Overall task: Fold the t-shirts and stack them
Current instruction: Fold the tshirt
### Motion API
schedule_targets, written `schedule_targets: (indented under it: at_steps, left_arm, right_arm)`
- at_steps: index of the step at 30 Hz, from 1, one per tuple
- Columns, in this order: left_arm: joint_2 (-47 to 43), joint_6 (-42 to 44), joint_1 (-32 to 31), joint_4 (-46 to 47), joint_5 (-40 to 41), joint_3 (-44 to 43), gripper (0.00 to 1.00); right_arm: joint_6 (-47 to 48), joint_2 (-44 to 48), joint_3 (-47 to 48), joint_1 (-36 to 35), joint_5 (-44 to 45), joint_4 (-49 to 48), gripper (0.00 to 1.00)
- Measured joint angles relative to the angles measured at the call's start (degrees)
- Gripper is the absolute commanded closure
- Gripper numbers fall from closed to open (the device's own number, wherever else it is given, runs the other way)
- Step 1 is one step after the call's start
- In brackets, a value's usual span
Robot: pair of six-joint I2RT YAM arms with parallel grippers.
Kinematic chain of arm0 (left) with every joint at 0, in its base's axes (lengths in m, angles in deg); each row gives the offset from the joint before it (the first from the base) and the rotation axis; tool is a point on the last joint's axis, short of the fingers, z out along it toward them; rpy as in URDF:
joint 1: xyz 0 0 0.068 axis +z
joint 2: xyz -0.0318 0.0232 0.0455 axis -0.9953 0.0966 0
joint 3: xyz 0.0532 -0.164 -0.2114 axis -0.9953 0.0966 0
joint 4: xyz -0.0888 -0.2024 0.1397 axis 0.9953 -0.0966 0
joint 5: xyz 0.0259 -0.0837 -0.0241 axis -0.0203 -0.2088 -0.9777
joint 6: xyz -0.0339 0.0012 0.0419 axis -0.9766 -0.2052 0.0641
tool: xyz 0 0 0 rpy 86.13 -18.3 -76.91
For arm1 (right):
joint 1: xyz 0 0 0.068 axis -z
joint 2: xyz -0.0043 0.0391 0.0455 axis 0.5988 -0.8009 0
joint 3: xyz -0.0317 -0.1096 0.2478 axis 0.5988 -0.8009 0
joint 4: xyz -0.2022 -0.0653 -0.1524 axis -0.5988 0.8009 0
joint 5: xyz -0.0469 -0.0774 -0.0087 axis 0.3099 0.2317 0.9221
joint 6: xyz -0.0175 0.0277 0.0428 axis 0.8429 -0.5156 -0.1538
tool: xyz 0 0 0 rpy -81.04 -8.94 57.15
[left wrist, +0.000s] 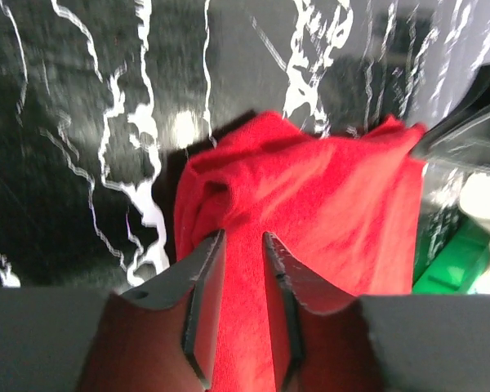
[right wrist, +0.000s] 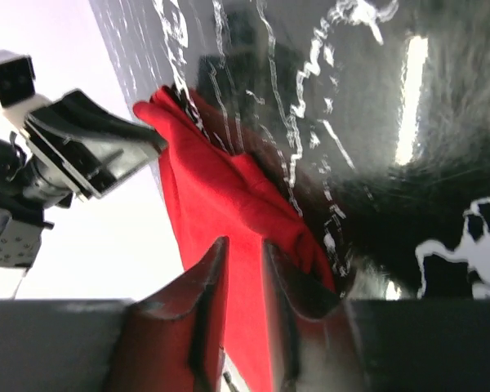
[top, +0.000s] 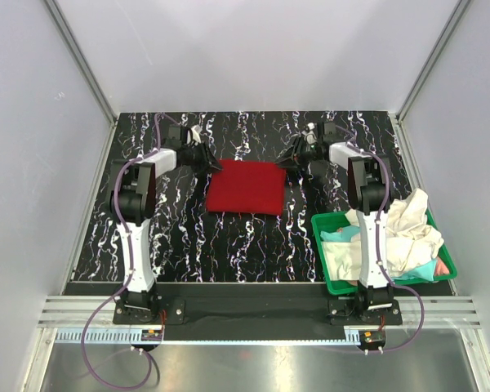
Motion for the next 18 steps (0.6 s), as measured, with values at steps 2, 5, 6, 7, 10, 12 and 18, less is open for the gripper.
schedule_targets:
  at_steps: [2,5,6,7,10,12,18]
  left_arm:
    - [-1.1,1.2,-0.3,-2.7,0.7,0.0,0.65]
    - [-6.2,1.7,-0.8,-6.1,2.0,2.5,0.67]
    - [-8.7,1.6,-1.0,-6.6,2.0,3.9,0.72]
    - [-10.9,1.5,-1.1,-6.7,2.0,5.2,0.79]
    - [-18.9,0.2,-1.8,-5.7,1.5,10.4,0.86]
    - [-21.7,-0.3,-2.4,-4.2,1.1,12.9,0.85]
    - [-18.5,-1.5,-3.5,-1.5,0.7,18.3,0.85]
  right_arm:
    - [3.0,0.1,3.1,0.4,0.9,5.3,0.59]
    - [8.0,1.4,6.4,0.5,3.1,12.8,0.55]
    - [9.3,2.3,6.5,0.5,3.4,14.8,0.53]
    - [10.4,3.6,6.4,0.4,3.6,17.2,0.53]
    - [12.7,8.1,4.0,0.1,3.5,20.2,0.53]
    - [13.5,11.5,1.3,-0.6,2.5,21.3,0.60]
    - [13.7,14.2,-5.5,-7.4,-0.5,19.5,0.84]
